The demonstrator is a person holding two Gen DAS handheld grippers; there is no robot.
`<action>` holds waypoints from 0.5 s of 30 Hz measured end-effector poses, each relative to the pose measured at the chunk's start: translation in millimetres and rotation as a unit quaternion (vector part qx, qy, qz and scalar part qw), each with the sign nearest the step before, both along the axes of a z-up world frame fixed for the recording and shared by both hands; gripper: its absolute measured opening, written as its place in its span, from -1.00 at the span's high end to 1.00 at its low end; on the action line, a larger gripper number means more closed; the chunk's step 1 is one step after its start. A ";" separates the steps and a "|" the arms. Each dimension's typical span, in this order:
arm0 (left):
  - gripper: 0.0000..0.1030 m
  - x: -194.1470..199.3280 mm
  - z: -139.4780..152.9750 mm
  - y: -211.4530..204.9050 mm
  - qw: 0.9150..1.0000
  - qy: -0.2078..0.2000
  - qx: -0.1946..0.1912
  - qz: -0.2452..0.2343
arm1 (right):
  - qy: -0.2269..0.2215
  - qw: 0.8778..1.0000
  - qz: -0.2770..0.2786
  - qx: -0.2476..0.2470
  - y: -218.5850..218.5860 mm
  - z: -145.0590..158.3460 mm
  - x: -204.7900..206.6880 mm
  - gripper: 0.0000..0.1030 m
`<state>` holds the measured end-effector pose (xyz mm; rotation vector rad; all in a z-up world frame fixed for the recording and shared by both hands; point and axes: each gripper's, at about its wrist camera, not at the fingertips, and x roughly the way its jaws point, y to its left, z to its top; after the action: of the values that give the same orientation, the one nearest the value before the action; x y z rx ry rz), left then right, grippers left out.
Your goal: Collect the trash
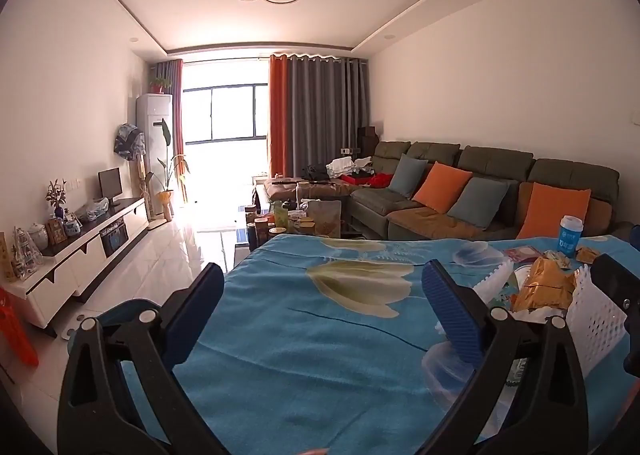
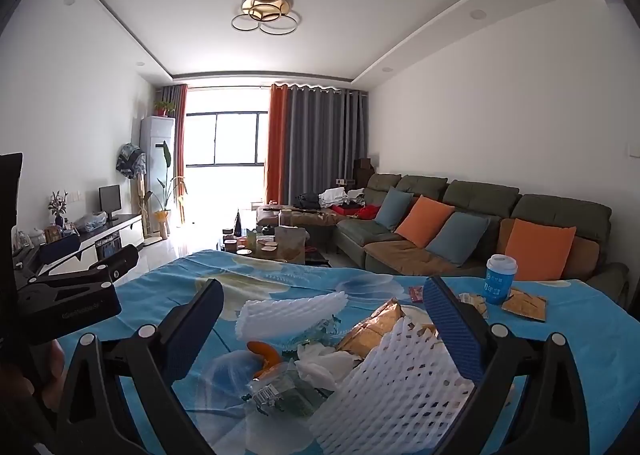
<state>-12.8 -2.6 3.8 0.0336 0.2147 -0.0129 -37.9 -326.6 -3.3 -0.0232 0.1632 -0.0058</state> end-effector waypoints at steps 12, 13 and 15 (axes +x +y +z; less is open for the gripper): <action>-0.89 -6.2 -1.2 -3.2 1.000 -0.016 0.002 0.001 | -0.001 1.000 -0.001 0.008 -7.0 -4.6 2.7 -0.87; -0.89 -7.2 -1.4 -3.4 1.000 -0.018 0.002 0.001 | -0.001 1.000 -0.002 0.009 -7.1 -5.0 3.0 -0.87; -0.89 -8.7 -1.5 -4.1 1.000 -0.022 0.004 0.001 | -0.001 1.000 -0.002 0.010 -8.3 -5.0 3.8 -0.87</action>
<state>-21.4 -6.8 2.3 0.0408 0.1712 -0.0084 -34.1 -335.0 -8.4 -0.0025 0.1614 -0.0084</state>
